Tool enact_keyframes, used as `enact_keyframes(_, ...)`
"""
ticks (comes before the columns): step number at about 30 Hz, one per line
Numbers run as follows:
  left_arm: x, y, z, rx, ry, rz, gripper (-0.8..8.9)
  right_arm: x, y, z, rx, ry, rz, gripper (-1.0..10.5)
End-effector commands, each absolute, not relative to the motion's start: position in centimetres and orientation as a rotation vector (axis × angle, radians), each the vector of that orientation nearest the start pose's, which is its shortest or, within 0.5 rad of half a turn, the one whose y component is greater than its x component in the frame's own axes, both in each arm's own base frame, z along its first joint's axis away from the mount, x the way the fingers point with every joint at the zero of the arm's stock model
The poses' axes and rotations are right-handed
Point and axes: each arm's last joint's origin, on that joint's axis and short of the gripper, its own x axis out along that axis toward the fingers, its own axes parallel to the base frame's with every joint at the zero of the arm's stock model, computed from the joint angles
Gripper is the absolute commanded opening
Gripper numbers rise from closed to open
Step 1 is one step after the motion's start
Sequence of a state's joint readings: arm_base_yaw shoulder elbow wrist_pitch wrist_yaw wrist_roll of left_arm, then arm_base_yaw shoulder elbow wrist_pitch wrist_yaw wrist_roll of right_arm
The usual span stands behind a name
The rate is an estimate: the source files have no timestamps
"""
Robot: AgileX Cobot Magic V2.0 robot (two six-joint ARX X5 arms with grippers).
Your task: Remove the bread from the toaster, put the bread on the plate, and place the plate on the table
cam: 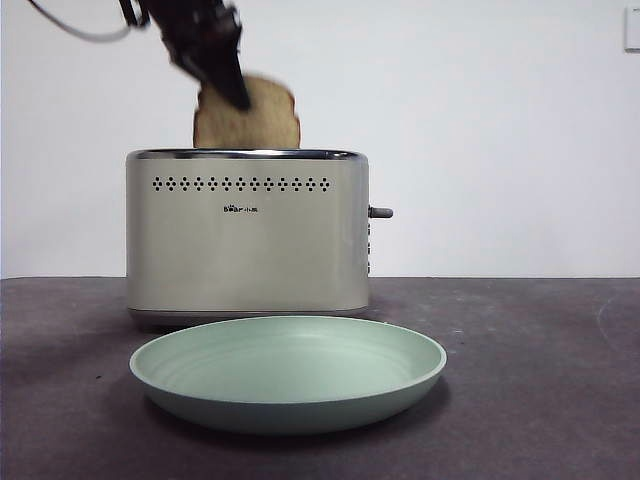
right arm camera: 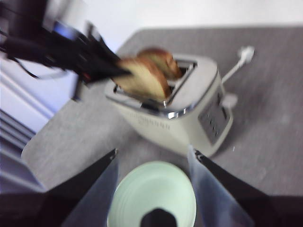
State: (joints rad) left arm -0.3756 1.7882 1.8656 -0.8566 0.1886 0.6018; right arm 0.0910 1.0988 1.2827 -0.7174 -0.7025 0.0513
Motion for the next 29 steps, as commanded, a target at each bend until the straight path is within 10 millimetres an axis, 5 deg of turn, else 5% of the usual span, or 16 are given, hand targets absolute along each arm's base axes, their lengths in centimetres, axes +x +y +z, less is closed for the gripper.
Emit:
enact_keyframes(1, 33.3, -14.4, 40.5, 0.605, 0.503, -0.741, -0.08, 21.2, 4.0, 38.9, 0.211, 0.597, 0.768, 2.5)
enact_keyframes(7, 28.2, -13.2, 45.5, 0.460, 0.375, -0.734, -0.08, 23.2, 5.4, 36.0, 0.200, 0.792, 0.781, 2.5)
enact_keyframes(13, 24.0, -11.4, 48.6, 0.243, 0.346, -0.689, -0.08, 25.5, 8.2, 32.2, 0.102, 0.991, 0.732, 2.1)
enact_keyframes(21, 20.4, -9.9, 49.1, 0.218, 0.435, -0.690, -0.08, 28.2, 11.6, 27.1, -0.013, 1.186, 0.690, 2.2)
enact_keyframes(29, 17.3, -9.3, 49.8, 0.200, 0.400, -0.785, -0.08, 30.4, 12.7, 22.3, -0.035, 1.329, 0.684, 2.2)
